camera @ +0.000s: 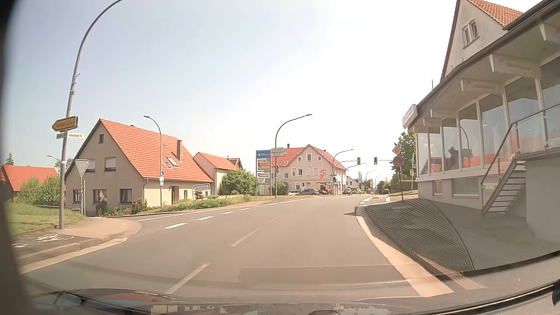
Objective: Follow the waypoints while adhering to traffic rules and regulations
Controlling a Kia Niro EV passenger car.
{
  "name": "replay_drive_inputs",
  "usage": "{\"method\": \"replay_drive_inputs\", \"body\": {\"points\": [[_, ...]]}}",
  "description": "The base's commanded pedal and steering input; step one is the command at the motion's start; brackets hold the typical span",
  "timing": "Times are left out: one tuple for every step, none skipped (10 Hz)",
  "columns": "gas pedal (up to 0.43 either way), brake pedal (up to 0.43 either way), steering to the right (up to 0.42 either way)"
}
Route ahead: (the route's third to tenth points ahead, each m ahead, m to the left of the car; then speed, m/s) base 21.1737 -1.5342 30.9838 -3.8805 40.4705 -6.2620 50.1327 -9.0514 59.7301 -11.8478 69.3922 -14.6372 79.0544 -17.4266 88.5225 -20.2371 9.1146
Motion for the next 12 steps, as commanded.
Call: {"method": "replay_drive_inputs", "body": {"points": [[0.480, 0.000, 0.032], [0.480, 0.000, 0.035], [0.469, 0.000, 0.036], [0.461, 0.000, 0.036], [0.449, 0.000, 0.036], [0.449, 0.000, 0.036], [0.441, 0.000, 0.037], [0.429, 0.000, 0.037], [0.429, 0.000, 0.036], [0.429, 0.000, 0.037], [0.409, 0.000, 0.040], [0.378, 0.000, 0.044]]}}
